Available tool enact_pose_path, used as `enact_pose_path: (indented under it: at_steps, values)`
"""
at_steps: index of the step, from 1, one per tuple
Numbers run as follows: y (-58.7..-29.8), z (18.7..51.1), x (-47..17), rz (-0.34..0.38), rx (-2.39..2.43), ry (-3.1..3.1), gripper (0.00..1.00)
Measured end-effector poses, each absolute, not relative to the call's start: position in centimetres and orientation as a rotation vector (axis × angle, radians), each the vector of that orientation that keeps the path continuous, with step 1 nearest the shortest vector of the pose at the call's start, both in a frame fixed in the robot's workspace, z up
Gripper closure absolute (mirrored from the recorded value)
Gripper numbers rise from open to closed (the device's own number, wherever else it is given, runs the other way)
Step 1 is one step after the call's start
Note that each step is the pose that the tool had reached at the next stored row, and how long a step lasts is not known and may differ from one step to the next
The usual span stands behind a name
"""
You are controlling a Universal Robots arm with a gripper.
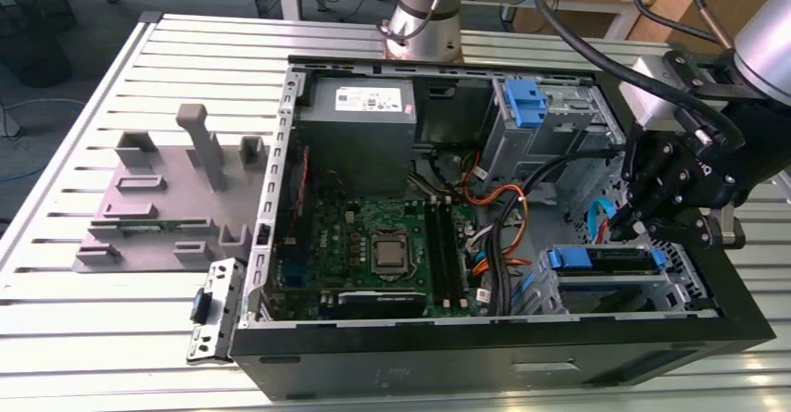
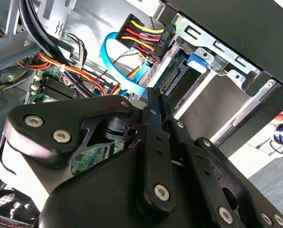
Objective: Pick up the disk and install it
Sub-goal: 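Insert the first disk wire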
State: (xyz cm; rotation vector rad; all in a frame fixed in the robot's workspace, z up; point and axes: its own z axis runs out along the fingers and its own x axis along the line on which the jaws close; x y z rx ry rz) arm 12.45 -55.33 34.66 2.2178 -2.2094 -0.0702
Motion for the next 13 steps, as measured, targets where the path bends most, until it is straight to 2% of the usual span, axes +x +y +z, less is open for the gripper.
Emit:
enact_pose_path:
  at_steps: [13]
  values:
    - [-55.65,34.05,12.45,-0.071,2.218,-2.21,0.84]
